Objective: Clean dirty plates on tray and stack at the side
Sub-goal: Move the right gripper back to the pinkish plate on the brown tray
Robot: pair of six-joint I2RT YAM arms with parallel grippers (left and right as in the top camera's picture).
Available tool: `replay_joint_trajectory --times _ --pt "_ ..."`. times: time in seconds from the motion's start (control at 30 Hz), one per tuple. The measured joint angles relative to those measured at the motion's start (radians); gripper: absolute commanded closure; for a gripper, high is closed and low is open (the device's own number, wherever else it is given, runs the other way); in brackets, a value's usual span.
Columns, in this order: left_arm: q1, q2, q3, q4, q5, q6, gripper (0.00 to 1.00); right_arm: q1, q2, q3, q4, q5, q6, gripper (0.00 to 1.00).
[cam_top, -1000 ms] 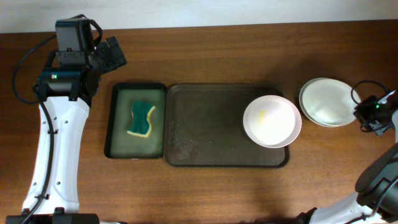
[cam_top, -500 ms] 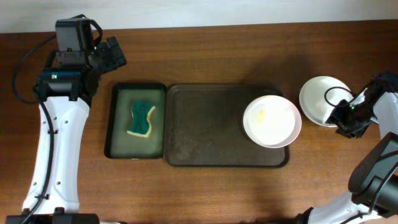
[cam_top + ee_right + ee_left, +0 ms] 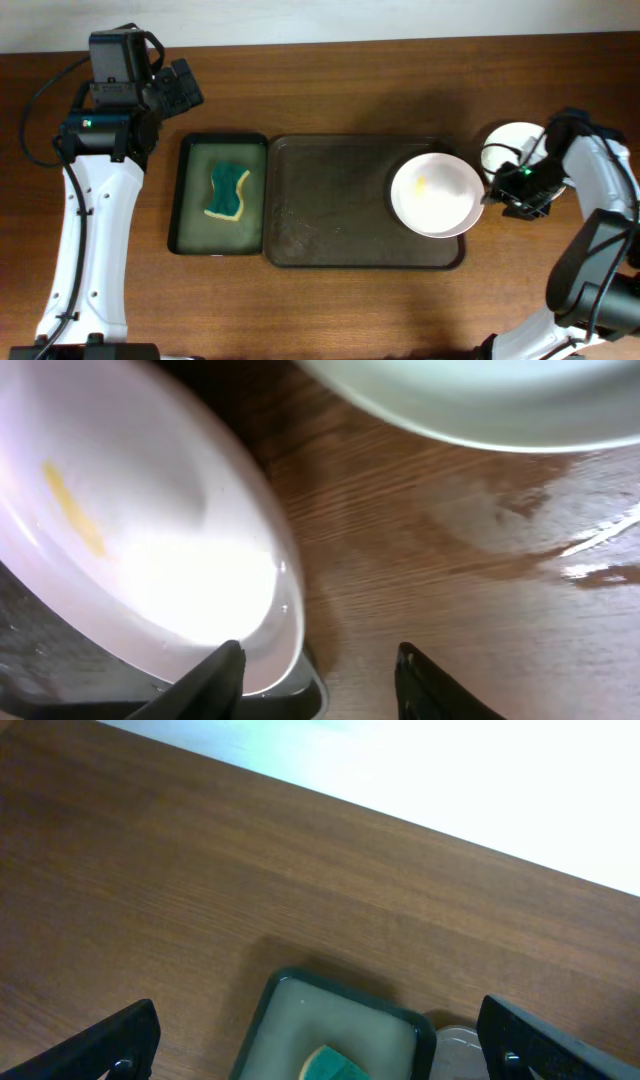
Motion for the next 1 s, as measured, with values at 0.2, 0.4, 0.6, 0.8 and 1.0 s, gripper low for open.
replay_joint_trajectory --times 0.2,0.4,0.6,0.8,1.0 --pt "0.000 0.000 0.000 0.000 0.000 0.000 0.01 0.058 0.000 0.000 0.003 0.071 0.004 0.47" --pt "0.000 0.000 0.000 0.000 0.000 0.000 0.01 0.059 0.000 -0.027 0.068 0.101 0.028 0.52" --pt "0.000 0.000 0.000 0.000 0.000 0.000 0.00 0.059 0.000 -0.082 0.131 0.102 0.042 0.73" --pt "0.000 0.000 0.000 0.000 0.000 0.000 0.01 0.062 0.000 -0.089 0.146 0.059 0.043 0.87" --pt "0.000 0.000 0.000 0.000 0.000 0.000 0.01 0.113 0.000 -0.089 0.146 0.045 0.044 0.96"
